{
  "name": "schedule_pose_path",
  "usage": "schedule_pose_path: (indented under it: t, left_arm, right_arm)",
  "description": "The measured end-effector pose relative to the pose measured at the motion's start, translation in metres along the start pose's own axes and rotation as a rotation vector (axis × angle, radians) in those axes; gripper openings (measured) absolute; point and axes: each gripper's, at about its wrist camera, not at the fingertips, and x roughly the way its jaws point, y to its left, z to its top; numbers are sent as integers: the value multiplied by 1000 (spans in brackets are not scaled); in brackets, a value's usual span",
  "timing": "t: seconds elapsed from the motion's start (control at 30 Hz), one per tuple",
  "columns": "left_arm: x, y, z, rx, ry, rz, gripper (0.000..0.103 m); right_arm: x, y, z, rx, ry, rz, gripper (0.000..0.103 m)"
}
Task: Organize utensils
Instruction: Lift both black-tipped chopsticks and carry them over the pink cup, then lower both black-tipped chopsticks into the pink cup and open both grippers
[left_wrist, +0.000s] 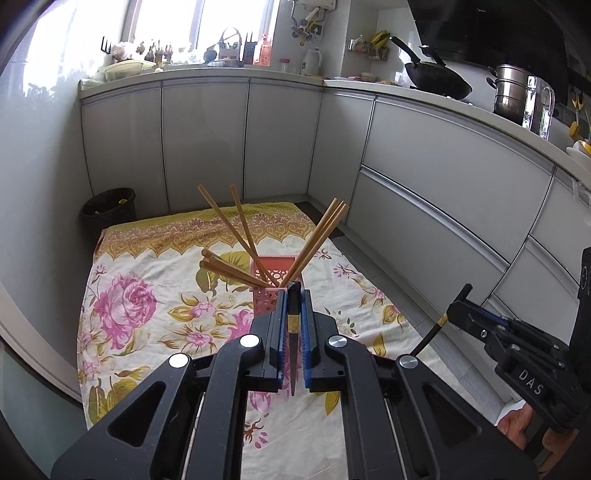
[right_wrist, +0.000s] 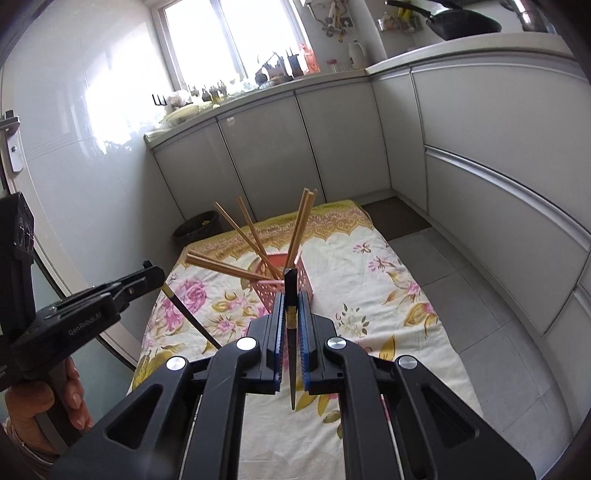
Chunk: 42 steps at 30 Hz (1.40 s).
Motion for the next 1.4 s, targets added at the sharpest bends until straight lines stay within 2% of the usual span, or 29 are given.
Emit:
schedule_pose_path:
  t: [0.13,0.3,0.57,0.73,0.83,0.9,0.97,1.0,1.17,1.33,1.4]
  left_arm:
    - [-8,-2,17,-1,-21,-3,6]
    - [-12,-8,52,30,-59,42,6]
    - [3,3,104,-44,-180,97,6]
    - [38,16,116,-74,-170,102,6]
    - [65,28,110,-115,-137,85,7]
    - [87,33,102,-143,-81,85,8]
    - [99,37,94,-160,-53,76,17]
    - [99,39,91,-171,-54,71,23]
    - [82,44,100,-188,-104,84,26]
    - [63,43,110,-193,-162,120,41]
    - [58,46,109,-195,-169,137,42]
  right_arm:
    - [-8,12,33,-27,-58,28,7]
    - [-10,29,82,-72,-145,48,7]
    - [38,34,129,-38,-171,62,7]
    - [70,35,135,-51,-164,58,7]
    - [85,32,131,-55,-157,52,7]
    - [94,28,129,-50,-145,51,7]
    - [103,25,127,-44,-130,52,7]
    - [106,25,125,-46,-127,49,7]
    - [114,25,123,-44,-118,48,7]
    - [124,32,120,-54,-108,42,7]
    - [129,34,116,-55,-99,39,7]
